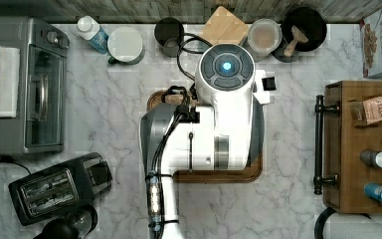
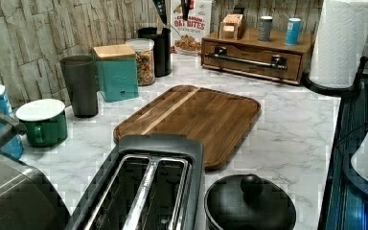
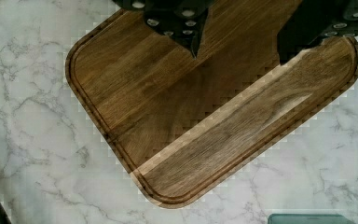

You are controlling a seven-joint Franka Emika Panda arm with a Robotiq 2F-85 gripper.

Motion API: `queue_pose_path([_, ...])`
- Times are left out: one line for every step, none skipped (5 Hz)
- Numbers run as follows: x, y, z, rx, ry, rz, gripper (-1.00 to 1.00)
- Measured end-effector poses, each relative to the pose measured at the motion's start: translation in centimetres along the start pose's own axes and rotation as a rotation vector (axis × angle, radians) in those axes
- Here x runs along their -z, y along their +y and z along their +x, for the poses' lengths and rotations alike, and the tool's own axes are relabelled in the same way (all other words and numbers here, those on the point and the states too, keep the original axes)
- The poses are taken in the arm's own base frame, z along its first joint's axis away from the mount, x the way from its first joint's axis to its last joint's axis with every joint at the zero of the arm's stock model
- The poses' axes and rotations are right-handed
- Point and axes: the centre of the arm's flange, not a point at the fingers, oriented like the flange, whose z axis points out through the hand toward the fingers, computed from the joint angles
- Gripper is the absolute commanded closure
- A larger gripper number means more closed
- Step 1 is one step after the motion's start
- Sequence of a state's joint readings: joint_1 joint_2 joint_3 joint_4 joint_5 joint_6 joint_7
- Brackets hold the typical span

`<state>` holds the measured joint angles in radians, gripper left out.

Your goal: Open the drawer.

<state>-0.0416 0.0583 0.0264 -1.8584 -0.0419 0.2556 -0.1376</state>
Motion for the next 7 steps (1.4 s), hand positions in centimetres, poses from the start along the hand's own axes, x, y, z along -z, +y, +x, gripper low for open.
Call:
queue_pose_path([-0.2, 0.0, 0.2, 0.005, 0.016, -0.009, -1.0])
queue_pose_path([-0.5, 0.1, 0.2, 0.006, 0.012, -0.012, -1.0])
queue_pose_path([-1.1, 0.5, 0.0, 0.081, 0.026, -0.002, -1.0])
queue_pose_path([-2.6, 1.8, -0.7, 0.278, 0.033, 0.0, -1.0])
queue_pose_path([-4.3, 3.5, -0.7, 0.478, 0.049, 0.005, -1.0])
queue_pose_path([-5.9, 5.5, 0.5, 0.587, 0.079, 0.016, -1.0])
queue_pose_path([-6.8, 8.6, 2.2, 0.616, 0.078, 0.013, -1.0])
